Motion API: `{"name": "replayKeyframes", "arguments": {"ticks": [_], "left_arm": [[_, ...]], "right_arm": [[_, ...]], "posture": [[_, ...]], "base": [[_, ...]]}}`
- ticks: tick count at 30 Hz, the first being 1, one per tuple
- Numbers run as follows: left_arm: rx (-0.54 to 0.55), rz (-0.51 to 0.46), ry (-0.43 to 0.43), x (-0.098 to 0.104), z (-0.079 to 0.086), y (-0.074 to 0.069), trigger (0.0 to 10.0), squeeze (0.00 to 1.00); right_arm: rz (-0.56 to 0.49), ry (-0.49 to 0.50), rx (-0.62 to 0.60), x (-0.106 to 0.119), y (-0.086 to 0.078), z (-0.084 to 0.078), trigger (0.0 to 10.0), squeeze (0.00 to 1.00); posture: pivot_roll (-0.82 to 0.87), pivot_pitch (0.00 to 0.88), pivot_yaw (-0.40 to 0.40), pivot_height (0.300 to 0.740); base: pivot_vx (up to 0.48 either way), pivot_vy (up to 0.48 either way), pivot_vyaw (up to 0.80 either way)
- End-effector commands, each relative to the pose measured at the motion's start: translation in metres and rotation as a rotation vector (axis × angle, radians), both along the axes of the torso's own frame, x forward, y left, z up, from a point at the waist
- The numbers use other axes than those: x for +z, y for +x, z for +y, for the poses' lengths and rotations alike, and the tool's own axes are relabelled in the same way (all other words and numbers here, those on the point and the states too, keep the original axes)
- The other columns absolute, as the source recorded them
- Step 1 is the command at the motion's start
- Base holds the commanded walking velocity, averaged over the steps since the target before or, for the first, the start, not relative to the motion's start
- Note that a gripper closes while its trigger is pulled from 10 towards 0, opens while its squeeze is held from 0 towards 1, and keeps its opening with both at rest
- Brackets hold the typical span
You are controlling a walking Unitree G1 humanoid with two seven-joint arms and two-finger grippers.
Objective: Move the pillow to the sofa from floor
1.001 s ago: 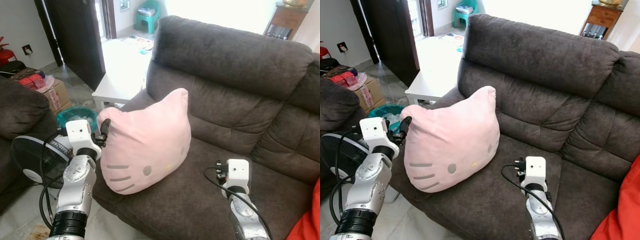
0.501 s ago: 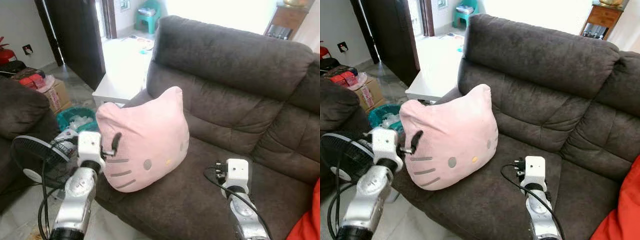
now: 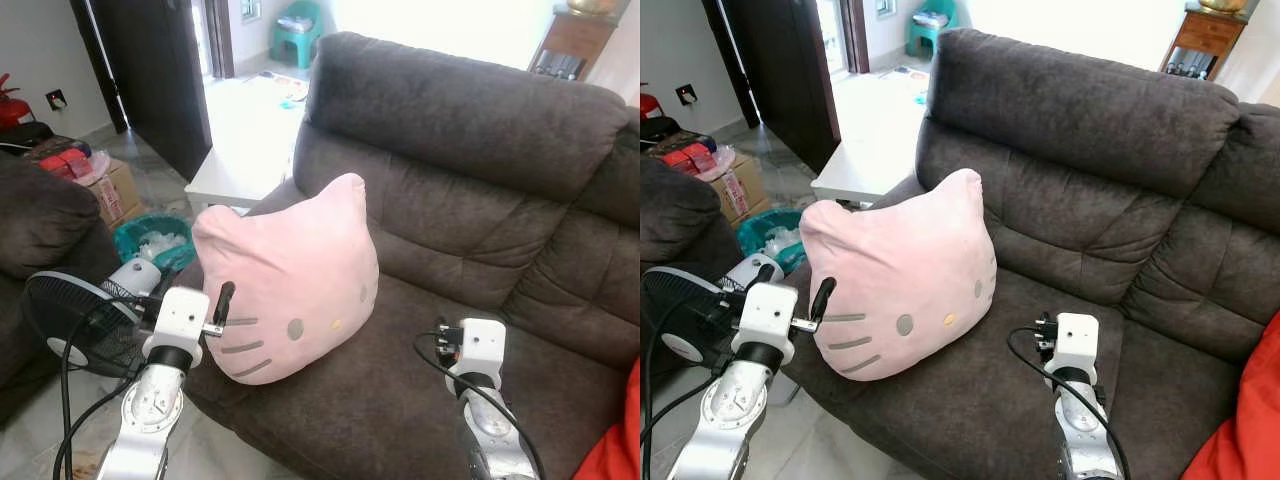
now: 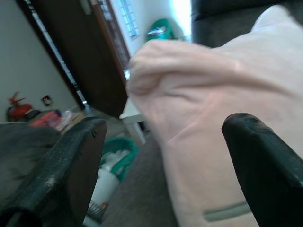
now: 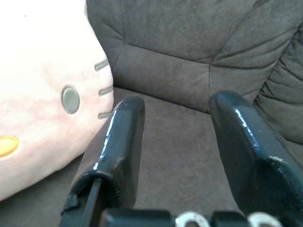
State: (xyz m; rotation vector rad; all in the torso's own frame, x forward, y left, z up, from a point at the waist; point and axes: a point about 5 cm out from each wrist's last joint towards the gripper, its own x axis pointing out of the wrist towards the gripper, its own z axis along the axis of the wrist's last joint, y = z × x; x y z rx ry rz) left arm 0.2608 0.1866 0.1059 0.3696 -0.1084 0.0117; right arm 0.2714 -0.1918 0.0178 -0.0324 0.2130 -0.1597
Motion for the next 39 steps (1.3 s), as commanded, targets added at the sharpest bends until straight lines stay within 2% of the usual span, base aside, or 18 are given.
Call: {"name": "replayKeyframes", "arguments": {"ticks": [1,10,39], "left_arm": [[0.021,-0.034,0.015,0.0053,0.0001,-0.0011,10.0,0.00],[0.024,-0.042,-0.012,0.0062,-0.0023,0.0062,10.0,0.00],[0.003,-0.031,-0.037,0.0044,-0.0040,0.0081,10.0,0.00]], "right_arm": [[-0.014,0.026,-0.028,0.0000,-0.0006,-0.0043,10.0,0.00],[-0.057,0.031,-0.034,0.0060,0.0039,-0.0062,10.0,0.00],[-0.066,0.035,-0.038,0.0040,0.0017,-0.0043,10.0,0.00]], "posture": [[0.16,0.020,-0.087,0.740],[0.14,0.000,-0.073,0.740],[0.14,0.000,-0.061,0.740]], "base": [[0.000,0.000,0.00],[0.000,0.000,0.00],[-0.026,0.000,0.00]]}}
